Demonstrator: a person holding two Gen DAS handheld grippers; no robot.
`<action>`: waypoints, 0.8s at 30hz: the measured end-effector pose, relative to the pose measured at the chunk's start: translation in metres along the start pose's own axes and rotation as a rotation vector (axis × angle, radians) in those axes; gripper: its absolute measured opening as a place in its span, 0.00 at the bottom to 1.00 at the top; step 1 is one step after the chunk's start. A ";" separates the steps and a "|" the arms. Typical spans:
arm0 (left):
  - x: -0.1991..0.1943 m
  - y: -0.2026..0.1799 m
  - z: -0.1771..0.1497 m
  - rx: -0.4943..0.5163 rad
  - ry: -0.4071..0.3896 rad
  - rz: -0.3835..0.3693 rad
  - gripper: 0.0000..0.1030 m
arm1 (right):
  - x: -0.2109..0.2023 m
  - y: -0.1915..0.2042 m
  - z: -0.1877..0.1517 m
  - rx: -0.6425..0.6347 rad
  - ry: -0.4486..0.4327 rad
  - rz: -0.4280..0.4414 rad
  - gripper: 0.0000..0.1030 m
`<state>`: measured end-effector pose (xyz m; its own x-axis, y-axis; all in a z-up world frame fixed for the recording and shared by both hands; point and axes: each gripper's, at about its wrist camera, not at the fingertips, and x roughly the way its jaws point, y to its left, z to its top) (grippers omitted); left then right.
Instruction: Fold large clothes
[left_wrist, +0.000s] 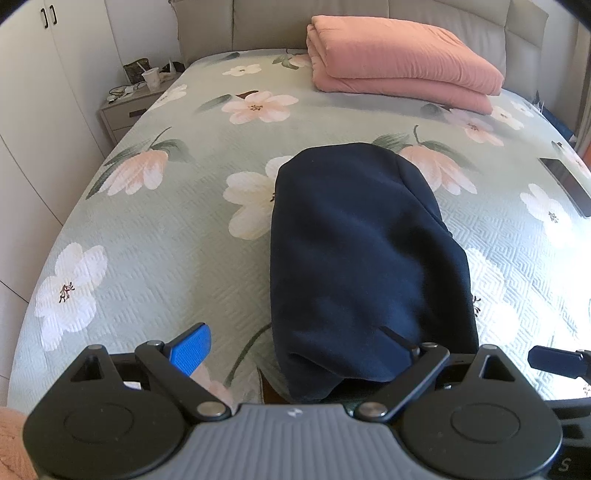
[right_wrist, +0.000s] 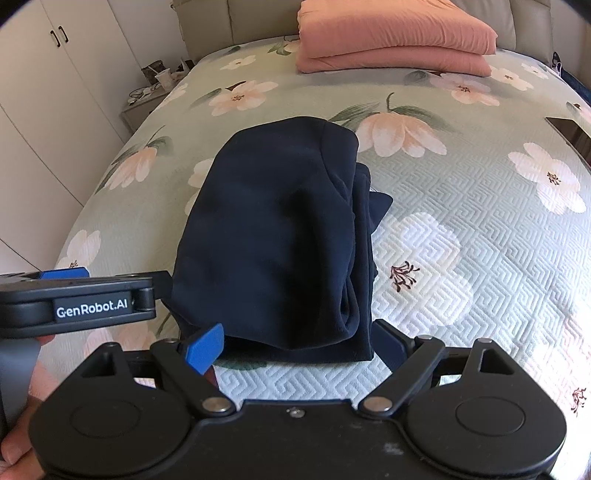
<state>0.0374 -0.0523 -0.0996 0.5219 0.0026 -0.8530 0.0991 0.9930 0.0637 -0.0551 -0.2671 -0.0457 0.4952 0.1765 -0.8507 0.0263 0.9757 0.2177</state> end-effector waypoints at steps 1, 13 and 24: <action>0.000 -0.001 0.000 0.002 0.000 0.001 0.94 | 0.000 0.000 0.000 0.000 0.002 0.001 0.99; -0.002 -0.001 0.000 0.003 -0.001 0.008 0.94 | 0.001 0.002 -0.001 -0.008 0.006 -0.006 0.99; -0.003 -0.001 -0.001 0.007 0.002 0.010 0.94 | 0.004 0.005 -0.001 -0.019 0.024 0.000 0.99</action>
<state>0.0353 -0.0533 -0.0974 0.5208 0.0130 -0.8536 0.1000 0.9921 0.0761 -0.0541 -0.2610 -0.0484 0.4739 0.1789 -0.8622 0.0101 0.9780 0.2085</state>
